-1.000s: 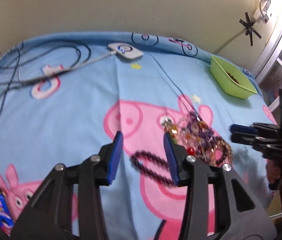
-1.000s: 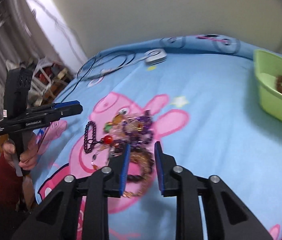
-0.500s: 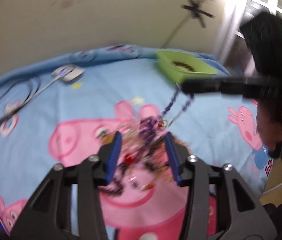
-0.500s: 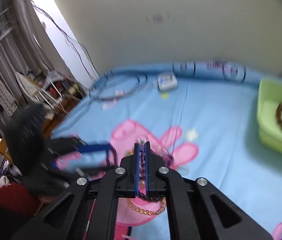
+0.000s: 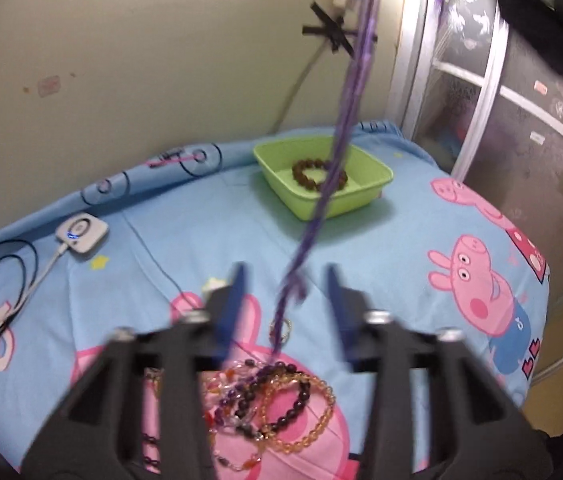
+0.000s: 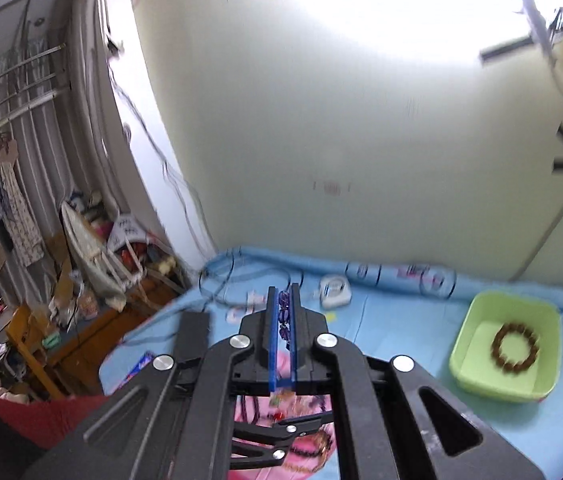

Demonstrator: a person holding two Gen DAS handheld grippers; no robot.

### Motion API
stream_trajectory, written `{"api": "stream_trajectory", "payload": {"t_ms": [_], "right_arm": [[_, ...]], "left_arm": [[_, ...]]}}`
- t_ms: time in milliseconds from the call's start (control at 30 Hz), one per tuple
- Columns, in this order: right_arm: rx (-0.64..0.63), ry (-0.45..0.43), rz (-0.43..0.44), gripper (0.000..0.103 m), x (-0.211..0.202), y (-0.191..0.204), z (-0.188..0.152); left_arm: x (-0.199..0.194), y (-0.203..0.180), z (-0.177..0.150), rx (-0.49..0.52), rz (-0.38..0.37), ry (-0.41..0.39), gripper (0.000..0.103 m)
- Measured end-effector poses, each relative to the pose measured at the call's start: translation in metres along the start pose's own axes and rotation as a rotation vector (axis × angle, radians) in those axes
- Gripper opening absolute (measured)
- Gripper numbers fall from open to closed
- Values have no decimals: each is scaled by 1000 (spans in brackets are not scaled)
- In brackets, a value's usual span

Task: Organize jewelry
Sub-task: 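Carry the purple strand into the green bowl and release it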

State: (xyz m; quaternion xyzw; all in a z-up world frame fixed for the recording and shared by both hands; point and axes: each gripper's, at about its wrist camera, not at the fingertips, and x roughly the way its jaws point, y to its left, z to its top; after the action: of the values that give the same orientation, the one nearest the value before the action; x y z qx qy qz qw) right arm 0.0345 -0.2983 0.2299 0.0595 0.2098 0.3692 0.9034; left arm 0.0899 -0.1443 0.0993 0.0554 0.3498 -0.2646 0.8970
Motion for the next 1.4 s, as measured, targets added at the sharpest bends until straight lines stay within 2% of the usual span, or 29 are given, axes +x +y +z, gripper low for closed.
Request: {"api": "stream_trajectory", "payload": {"t_ms": [33, 67, 200, 433, 567, 667, 833, 1000, 1033, 1067, 1100, 1133, 1200, 1267, 1333, 1367, 1400], "right_arm": [[-3, -29, -10, 0, -8, -1, 7], [-8, -45, -16, 0, -14, -3, 13], [-16, -99, -56, 0, -29, -17, 32], [23, -205, -179, 0, -59, -58, 67], [81, -225, -241, 0, -67, -93, 73], [131, -210, -276, 0, -63, -126, 66], [211, -152, -302, 0, -44, -175, 33], [270, -38, -320, 0, -3, -216, -18], [270, -19, -345, 0, 6, -221, -29], [278, 26, -375, 0, 21, -227, -45], [290, 59, -382, 0, 30, -231, -52], [311, 97, -383, 0, 40, -236, -62], [364, 144, -396, 0, 53, -246, -76], [389, 147, -403, 0, 54, -244, -81], [380, 112, -384, 0, 47, -231, -75], [370, 90, -378, 3, 42, -223, -71], [360, 65, -366, 10, 37, -212, -67]], "left_arm": [[2, 1, 3, -5, -5, 10, 8], [4, 2, 8, -11, -8, 14, 6], [-2, 3, 44, -7, 1, -29, 6], [-18, -14, 145, 21, -15, -152, 6], [4, -27, 189, -10, -61, -147, 6], [39, -36, 202, -24, -77, -108, 6], [95, -43, 200, -52, -88, -27, 6], [150, -37, 175, -77, -60, 89, 7], [162, -36, 168, -80, -47, 130, 12], [177, -33, 158, -84, -23, 202, 26], [186, -30, 151, -91, -8, 245, 34], [194, -26, 142, -95, 6, 282, 34], [193, -19, 134, -96, 36, 299, 34], [176, -8, 133, -115, 31, 279, 34], [141, 6, 130, -128, 36, 232, 34], [125, 13, 127, -129, 43, 213, 34], [105, 21, 122, -133, 51, 188, 35]]}}
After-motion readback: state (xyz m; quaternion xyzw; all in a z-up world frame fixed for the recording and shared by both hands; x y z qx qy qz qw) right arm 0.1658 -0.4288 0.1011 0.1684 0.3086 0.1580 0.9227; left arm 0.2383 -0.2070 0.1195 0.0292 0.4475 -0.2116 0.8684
